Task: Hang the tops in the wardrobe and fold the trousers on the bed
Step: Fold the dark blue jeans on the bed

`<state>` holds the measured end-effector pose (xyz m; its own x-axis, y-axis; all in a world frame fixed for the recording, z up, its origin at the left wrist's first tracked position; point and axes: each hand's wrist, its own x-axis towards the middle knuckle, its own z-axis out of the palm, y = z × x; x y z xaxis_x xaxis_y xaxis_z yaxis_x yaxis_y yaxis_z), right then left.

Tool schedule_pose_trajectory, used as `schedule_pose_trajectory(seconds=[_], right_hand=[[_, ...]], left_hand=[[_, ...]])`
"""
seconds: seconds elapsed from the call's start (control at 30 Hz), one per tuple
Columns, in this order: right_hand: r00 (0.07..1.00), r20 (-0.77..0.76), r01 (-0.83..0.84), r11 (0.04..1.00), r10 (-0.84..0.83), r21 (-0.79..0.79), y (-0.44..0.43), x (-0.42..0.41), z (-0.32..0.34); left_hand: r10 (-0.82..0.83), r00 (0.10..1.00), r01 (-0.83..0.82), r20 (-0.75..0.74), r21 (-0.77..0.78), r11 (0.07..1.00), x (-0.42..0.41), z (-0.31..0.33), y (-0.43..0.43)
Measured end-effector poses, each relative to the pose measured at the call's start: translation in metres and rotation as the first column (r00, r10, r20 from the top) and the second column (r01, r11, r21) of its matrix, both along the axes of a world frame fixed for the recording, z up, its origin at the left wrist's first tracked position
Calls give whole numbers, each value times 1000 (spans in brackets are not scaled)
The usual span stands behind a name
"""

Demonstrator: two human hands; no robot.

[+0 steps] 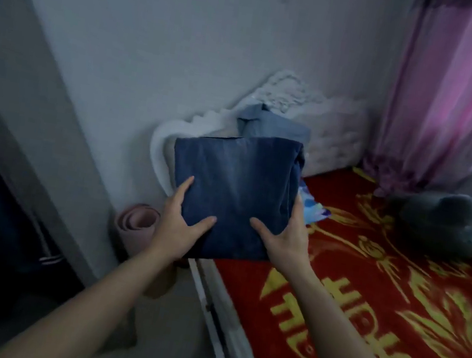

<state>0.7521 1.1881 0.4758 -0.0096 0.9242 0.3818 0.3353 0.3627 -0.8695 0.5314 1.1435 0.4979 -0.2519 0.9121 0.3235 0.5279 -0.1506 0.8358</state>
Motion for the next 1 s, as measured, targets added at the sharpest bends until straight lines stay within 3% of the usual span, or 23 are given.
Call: schedule_pose_trajectory(seconds=[0.27, 0.6, 0.8, 1.0], right_hand=[[907, -87, -390, 900, 412, 196, -81, -224, 103], [763, -71, -568, 720, 642, 399, -219, -496, 202], [739, -64, -579, 682, 670, 447, -234, -589, 238], [730, -63, -566, 653, 680, 503, -194, -649, 274]], left_hand=[[332, 943, -330, 28, 218, 919, -188, 94, -155], [569, 821, -503, -38, 424, 754, -431, 178, -332], [594, 804, -506, -37, 481, 716, -519, 214, -352], [593, 803, -470, -56, 552, 688, -579, 248, -309]])
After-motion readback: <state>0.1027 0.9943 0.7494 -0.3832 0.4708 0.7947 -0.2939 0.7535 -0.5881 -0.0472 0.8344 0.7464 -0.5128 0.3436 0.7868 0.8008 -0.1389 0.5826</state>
